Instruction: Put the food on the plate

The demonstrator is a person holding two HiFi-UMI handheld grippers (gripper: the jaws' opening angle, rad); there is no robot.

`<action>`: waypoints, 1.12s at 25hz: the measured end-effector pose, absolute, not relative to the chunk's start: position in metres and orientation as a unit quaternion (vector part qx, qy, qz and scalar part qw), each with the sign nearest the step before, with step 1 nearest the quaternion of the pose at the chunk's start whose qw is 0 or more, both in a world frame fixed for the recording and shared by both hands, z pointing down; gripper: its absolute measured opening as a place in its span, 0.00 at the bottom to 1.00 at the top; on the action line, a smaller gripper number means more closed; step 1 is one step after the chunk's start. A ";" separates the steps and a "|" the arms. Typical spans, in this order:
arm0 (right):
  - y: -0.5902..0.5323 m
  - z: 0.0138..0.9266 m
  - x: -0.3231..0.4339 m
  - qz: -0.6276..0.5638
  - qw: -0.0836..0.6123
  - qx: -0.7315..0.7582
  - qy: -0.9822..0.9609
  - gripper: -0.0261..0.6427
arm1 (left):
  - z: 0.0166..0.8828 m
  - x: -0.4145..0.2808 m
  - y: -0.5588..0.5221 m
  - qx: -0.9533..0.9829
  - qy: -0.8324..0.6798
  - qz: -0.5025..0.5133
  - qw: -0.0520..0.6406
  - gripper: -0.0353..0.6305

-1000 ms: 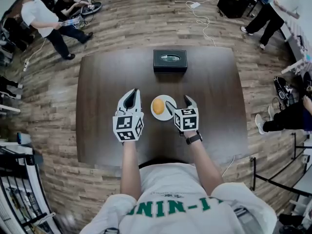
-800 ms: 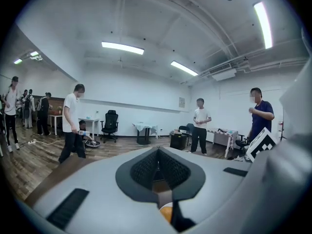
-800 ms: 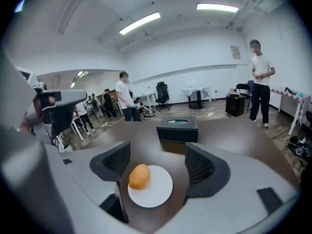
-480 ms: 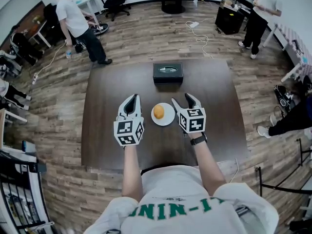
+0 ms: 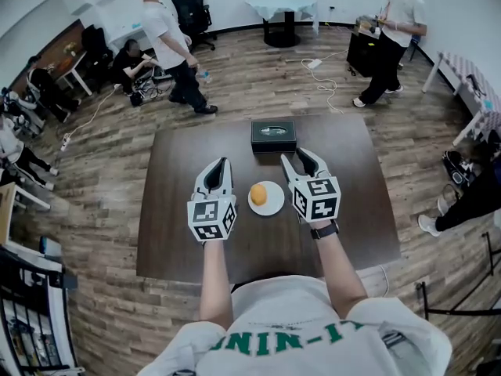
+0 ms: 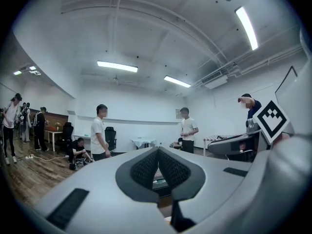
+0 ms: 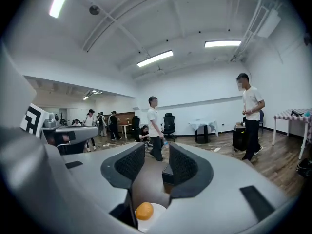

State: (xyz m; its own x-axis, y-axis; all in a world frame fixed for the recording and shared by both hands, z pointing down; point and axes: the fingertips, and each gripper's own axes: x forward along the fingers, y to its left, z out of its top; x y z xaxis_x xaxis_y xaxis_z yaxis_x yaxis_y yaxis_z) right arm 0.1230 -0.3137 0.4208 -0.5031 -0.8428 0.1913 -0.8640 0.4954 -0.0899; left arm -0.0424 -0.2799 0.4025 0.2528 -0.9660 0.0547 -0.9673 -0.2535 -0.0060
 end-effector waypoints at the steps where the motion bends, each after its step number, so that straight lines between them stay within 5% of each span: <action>1: -0.312 0.414 0.123 0.080 0.058 0.495 -0.863 0.28 | 0.398 -0.043 -0.278 0.791 -0.612 0.020 0.010 0.07; 20: -0.297 0.365 0.151 0.049 0.020 0.542 -0.839 0.06 | 0.349 -0.046 -0.260 0.788 -0.615 0.007 -0.036 0.07; 28: -0.296 0.371 0.155 0.053 0.029 0.544 -0.837 0.06 | 0.358 -0.042 -0.262 0.791 -0.611 0.012 -0.027 0.07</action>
State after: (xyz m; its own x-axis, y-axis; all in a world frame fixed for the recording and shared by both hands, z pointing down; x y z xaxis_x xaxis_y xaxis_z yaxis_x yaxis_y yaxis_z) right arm 0.1548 -0.2961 0.3710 -0.4055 -0.9079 0.1064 -0.9141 0.4016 -0.0562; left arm -0.0418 -0.2625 0.3578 0.2530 -0.9674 -0.0137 -0.9661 -0.2518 -0.0568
